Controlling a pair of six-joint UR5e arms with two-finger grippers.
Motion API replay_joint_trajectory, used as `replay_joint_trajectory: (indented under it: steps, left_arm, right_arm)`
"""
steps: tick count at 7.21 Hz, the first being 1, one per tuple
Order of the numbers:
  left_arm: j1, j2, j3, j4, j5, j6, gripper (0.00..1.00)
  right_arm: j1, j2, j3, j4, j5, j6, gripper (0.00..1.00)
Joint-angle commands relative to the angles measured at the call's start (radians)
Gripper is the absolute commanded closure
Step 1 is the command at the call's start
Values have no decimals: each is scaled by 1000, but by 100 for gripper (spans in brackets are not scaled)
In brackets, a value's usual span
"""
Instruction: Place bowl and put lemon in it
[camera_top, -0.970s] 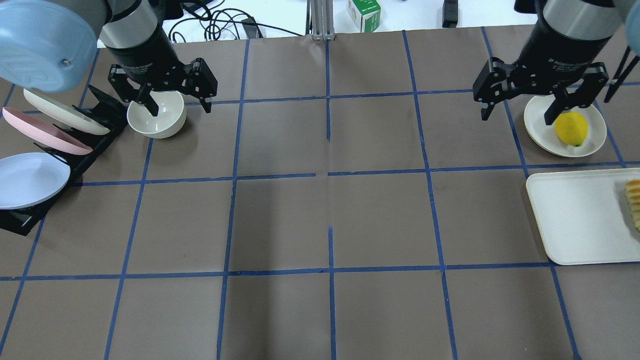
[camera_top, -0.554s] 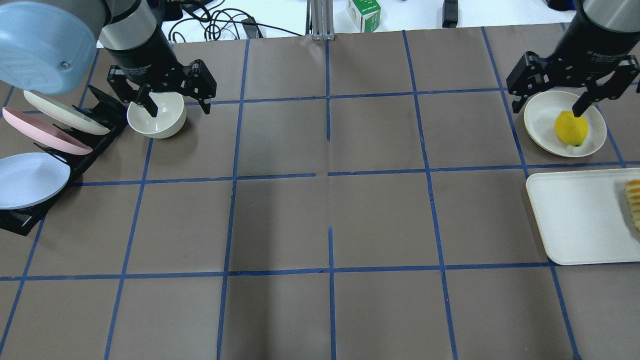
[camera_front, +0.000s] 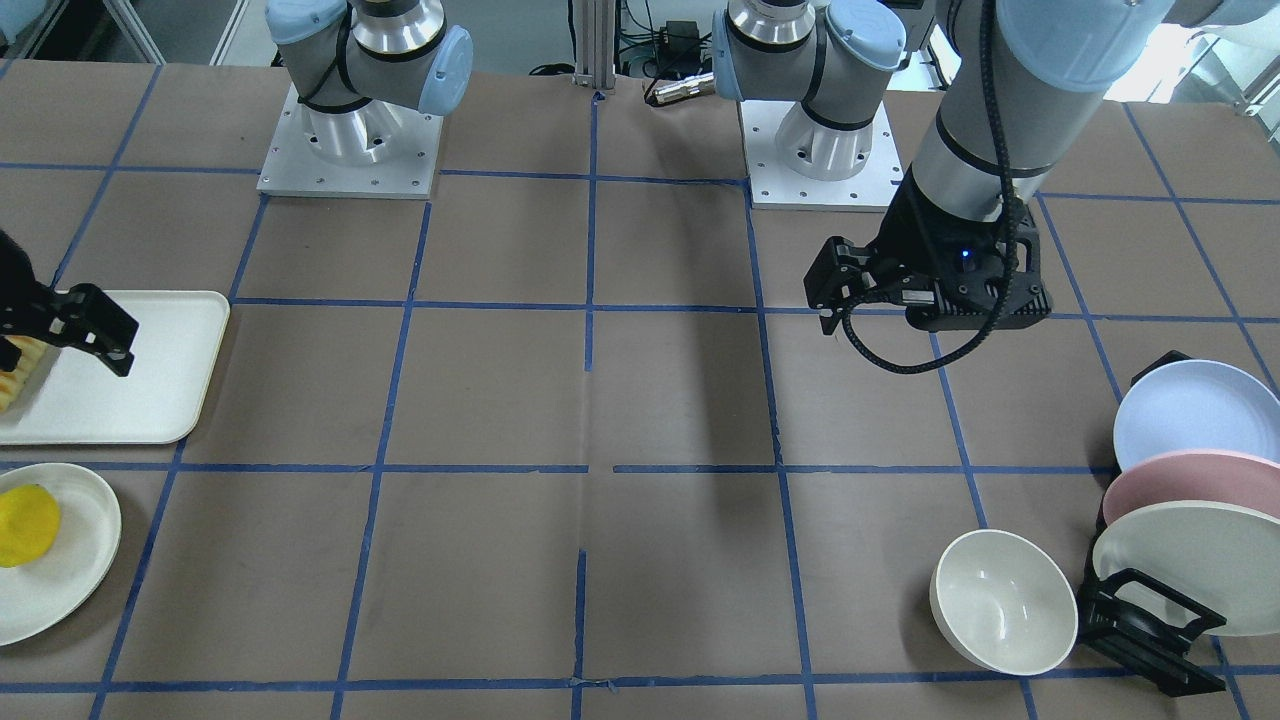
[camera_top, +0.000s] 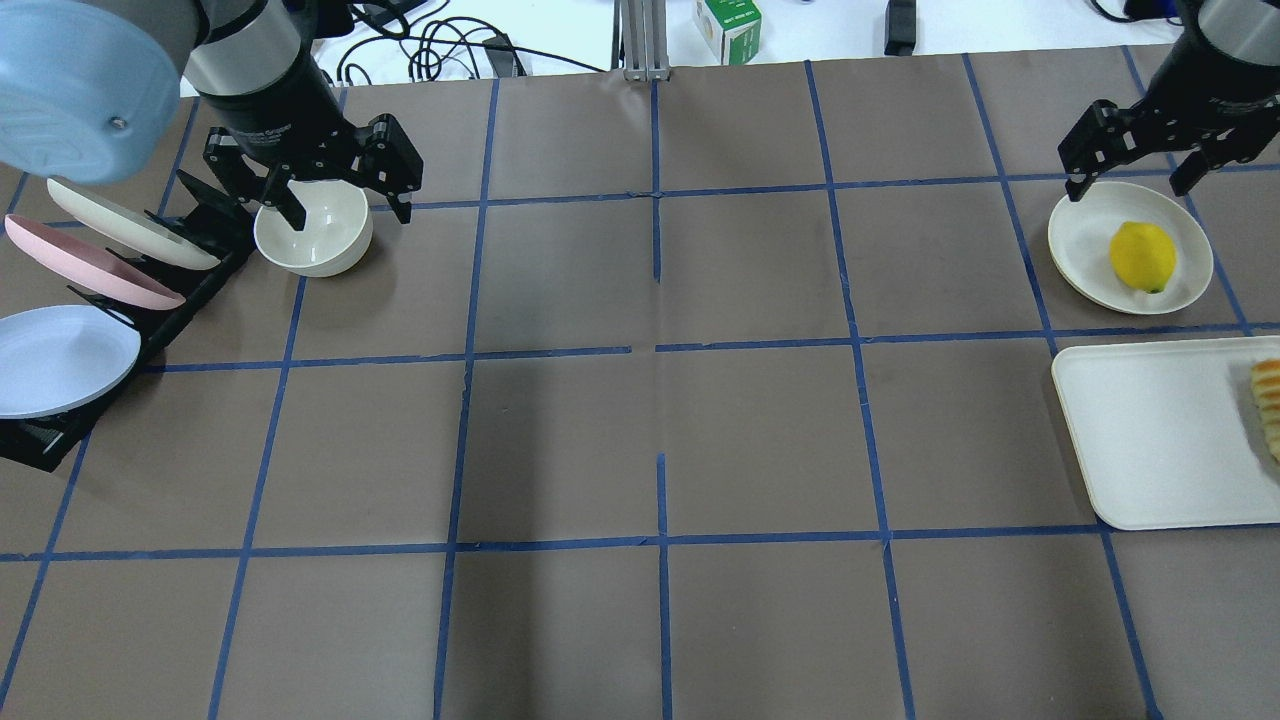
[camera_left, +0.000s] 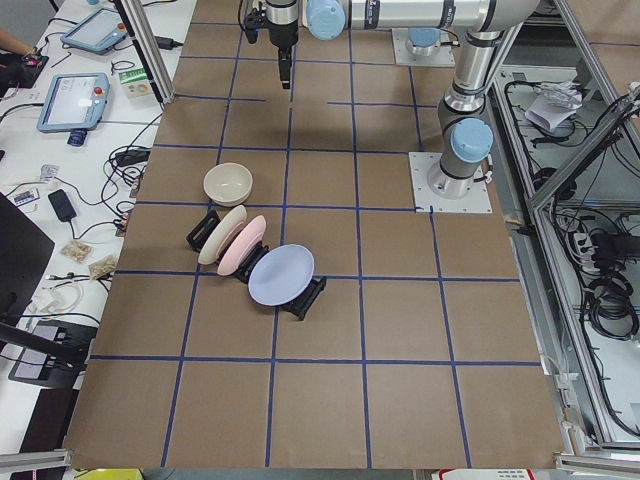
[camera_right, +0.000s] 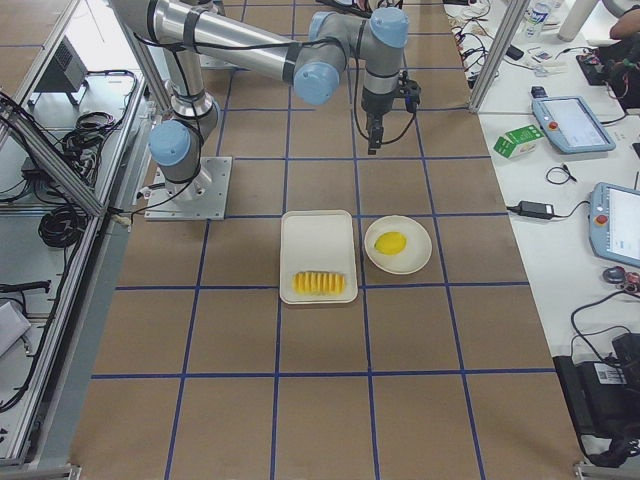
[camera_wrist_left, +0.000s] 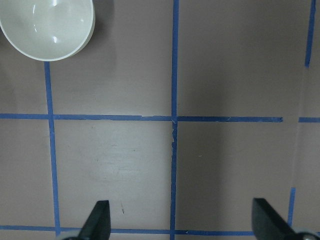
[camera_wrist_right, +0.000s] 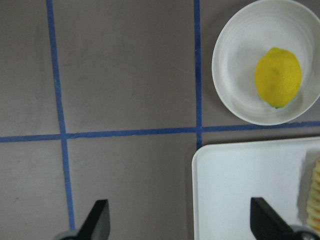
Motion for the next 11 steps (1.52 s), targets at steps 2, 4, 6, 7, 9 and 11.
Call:
replay_joint_trajectory:
  steps: [2,4,6,7,9,11]
  left_arm:
    - [119,-82,8,70,-2,88,0]
    - [207,-165,13,173,-2,174,0]
    - [254,-272,16,311,-2,241,0]
    - [293,-333,29,379,-2,274,0]
    - [334,-444,91,409,-10,372,0]
    - [338,-484,92,412,-18,372,0]
  right_arm:
    - [-147,162,-4,-255,5,-257,0]
    - [-185,242,-4,-310,7,-272,0]
    - [-187,299,-1,-310,10,-264,0]
    - [-187,334,-10,-312,5,-262,0]
    - [-187,413,-14,-369,8,-256,0]
    - [-187,431,-14,-377,8,-255,5]
